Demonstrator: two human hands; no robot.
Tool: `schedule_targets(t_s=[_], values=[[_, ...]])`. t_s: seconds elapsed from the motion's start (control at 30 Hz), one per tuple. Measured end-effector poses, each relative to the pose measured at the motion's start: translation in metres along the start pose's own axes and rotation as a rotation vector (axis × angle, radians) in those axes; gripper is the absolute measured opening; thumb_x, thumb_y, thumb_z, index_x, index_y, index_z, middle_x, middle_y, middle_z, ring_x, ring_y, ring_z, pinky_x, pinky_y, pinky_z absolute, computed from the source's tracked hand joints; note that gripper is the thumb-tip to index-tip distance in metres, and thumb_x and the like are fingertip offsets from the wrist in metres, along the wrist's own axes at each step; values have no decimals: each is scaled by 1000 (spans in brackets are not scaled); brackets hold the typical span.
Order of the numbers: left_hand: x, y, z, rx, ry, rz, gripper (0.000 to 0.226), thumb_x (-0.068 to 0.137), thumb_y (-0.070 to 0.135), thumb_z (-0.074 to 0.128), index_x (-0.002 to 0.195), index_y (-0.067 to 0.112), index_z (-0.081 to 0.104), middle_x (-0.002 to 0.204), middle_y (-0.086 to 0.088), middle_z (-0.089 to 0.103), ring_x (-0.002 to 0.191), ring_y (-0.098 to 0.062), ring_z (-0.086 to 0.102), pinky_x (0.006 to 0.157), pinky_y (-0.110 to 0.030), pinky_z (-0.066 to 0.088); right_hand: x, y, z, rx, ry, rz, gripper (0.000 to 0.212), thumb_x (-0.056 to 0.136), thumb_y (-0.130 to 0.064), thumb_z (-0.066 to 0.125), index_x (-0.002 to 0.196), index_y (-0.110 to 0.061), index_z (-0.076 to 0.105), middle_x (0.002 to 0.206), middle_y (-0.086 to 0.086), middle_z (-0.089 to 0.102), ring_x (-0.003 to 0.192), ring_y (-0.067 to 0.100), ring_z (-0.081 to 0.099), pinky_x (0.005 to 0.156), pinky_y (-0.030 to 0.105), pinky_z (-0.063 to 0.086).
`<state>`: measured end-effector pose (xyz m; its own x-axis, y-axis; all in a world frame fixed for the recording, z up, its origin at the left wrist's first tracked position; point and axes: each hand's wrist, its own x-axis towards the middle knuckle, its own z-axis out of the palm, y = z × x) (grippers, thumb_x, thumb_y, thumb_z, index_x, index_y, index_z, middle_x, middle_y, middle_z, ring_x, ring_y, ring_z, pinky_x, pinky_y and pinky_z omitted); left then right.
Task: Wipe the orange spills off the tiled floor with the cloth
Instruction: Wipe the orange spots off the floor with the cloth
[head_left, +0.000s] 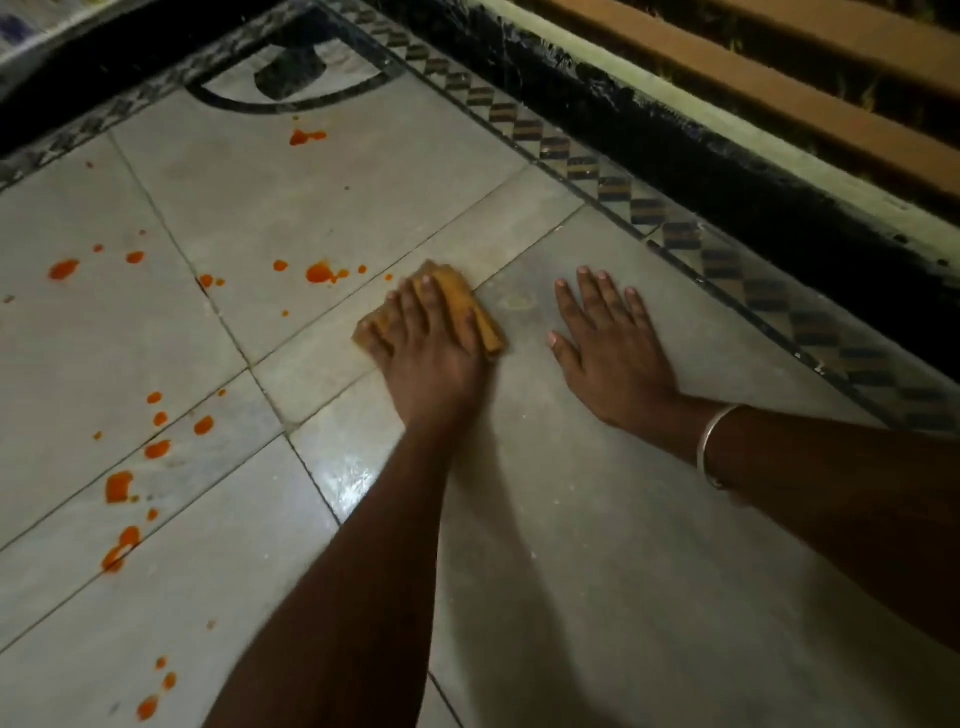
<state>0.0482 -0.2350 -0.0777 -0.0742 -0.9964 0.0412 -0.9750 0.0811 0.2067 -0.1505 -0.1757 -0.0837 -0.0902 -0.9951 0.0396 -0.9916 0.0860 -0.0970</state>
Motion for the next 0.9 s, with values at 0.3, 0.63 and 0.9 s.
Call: schedule_targets(t_s=[0.3,0.63,0.9], values=[[-33,38,1,4,-63,119,78,102,59,4,167,16,10,174,-12,10,162,-30,4,126,-62,-3,-1,-1,-2,5,-21,-3,72,102,-55,11,164,-19,10,171,12,10,158,27,7,128,49,6],[-109,34,10,-7,-39,59,72,107,54,15,167,16,5,174,-13,3,162,-31,-3,125,-64,-4,-5,-3,-1,28,-11,-25,72,102,-57,14,163,-19,13,170,12,14,157,27,11,128,46,6],[-56,-35,-6,0,50,-122,71,108,56,11,167,16,6,175,-11,9,162,-30,3,126,-63,-3,-6,2,-3,30,-12,-57,72,101,-55,13,163,-19,15,170,12,15,157,27,12,128,46,7]])
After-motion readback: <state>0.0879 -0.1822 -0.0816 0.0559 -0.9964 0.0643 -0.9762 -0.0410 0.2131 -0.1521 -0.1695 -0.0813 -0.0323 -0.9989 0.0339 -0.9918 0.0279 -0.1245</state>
